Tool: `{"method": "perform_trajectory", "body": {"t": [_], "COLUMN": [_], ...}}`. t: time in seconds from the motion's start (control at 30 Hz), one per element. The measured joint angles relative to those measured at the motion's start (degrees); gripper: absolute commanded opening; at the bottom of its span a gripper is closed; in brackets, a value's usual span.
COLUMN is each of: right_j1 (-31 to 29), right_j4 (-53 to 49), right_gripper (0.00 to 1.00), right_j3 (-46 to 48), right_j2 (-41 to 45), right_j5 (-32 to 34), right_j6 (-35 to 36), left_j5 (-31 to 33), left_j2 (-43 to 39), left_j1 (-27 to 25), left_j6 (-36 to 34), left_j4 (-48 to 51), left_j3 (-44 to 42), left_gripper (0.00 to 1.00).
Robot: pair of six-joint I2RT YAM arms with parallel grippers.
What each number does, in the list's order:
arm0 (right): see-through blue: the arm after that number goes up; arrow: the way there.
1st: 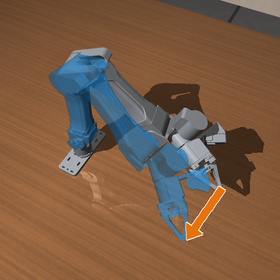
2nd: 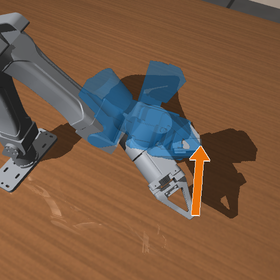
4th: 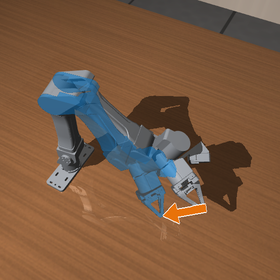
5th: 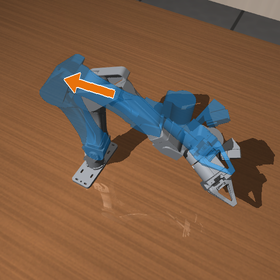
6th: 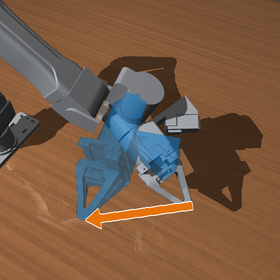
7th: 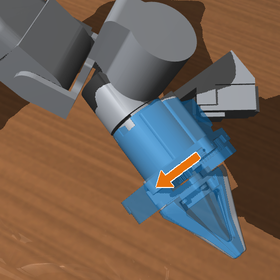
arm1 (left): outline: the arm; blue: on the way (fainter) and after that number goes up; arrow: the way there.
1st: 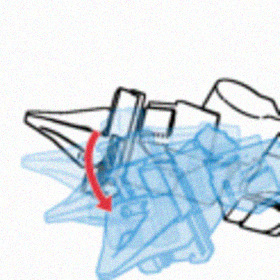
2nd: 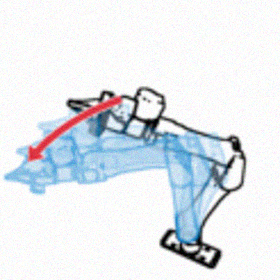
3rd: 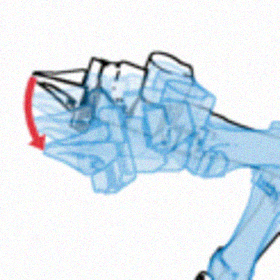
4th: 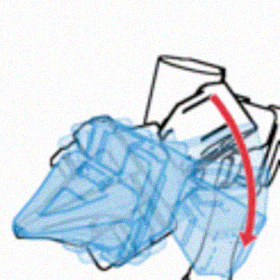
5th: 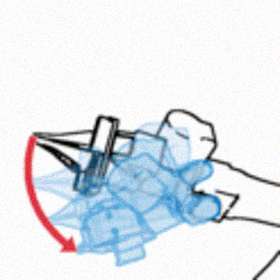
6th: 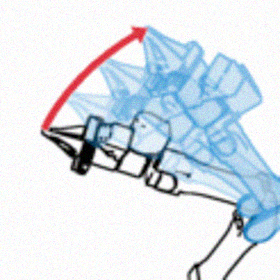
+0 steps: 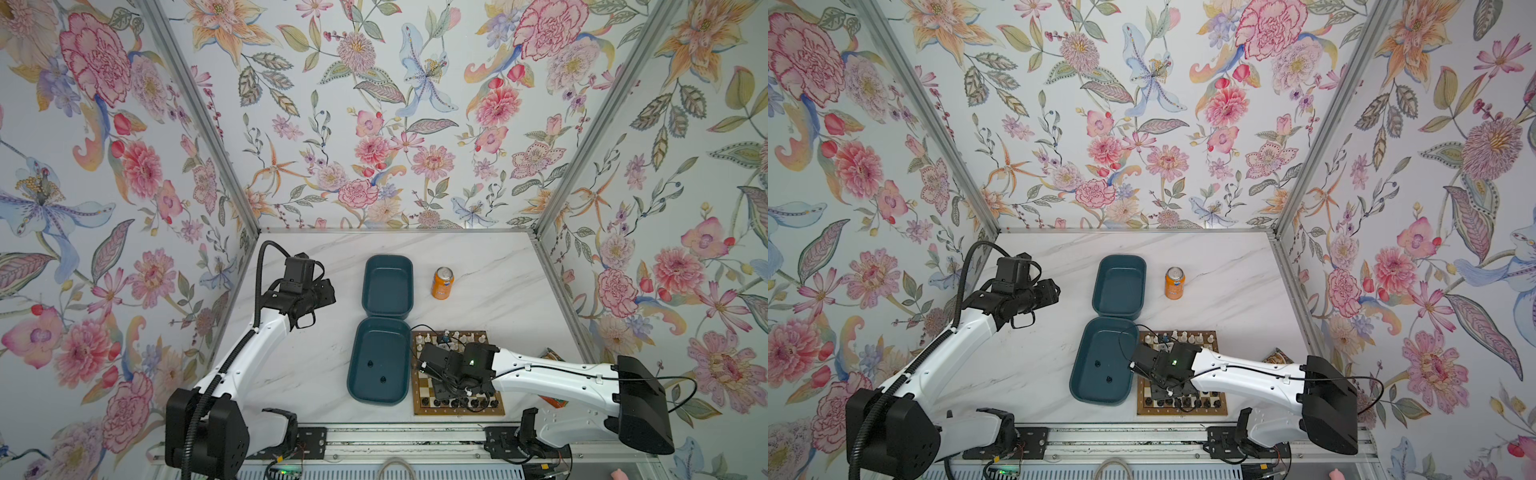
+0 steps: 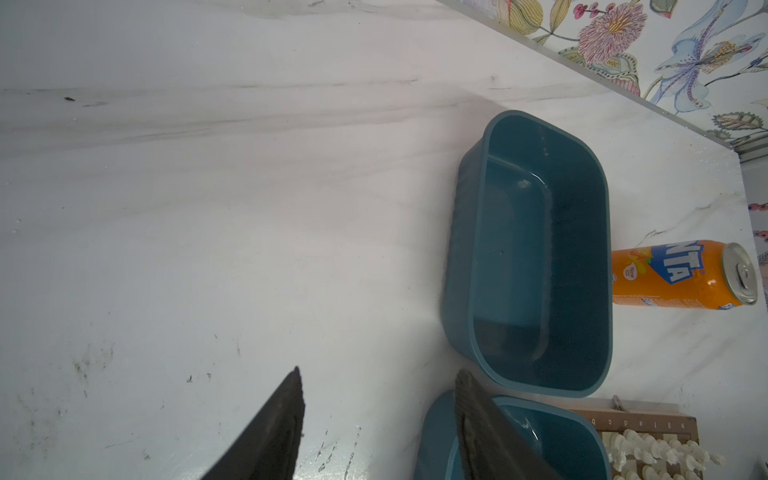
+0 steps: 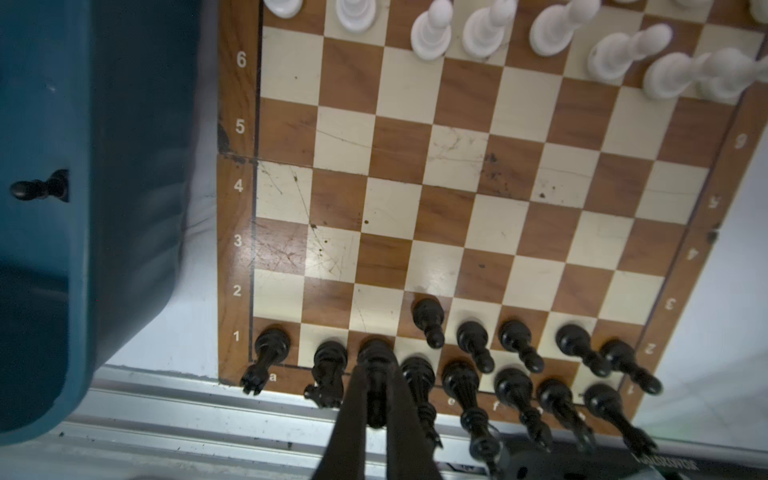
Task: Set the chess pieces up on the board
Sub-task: 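Lower the black piece onto a near-row square and open the right gripper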
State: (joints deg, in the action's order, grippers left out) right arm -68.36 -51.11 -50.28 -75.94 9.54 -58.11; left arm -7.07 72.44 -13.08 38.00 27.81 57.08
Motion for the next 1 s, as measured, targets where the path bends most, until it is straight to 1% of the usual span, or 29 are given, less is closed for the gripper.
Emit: {"method": "perform_trajectory", "body": {"t": [0.63,1.0], "right_j1": [1.38,1.81], "right_j4": [5.64,6.95], "right_gripper": [0.08,0.09], "right_j3": [3.45,5.25], "right_j2": [-0.31,-0.83], "right_j5": [-2.89,-3.98], "right_j6": [0.0,0.02], "left_j5": [0.42,0.46], "left_j2": [0.0,0.0], "left_j1": [-0.17,-0.22], "left_j6": [0.02,0.0], "left_j4": [-0.02,0.0], "left_j3": [1.07,1.07], "left_gripper": [0.59,0.59]}}
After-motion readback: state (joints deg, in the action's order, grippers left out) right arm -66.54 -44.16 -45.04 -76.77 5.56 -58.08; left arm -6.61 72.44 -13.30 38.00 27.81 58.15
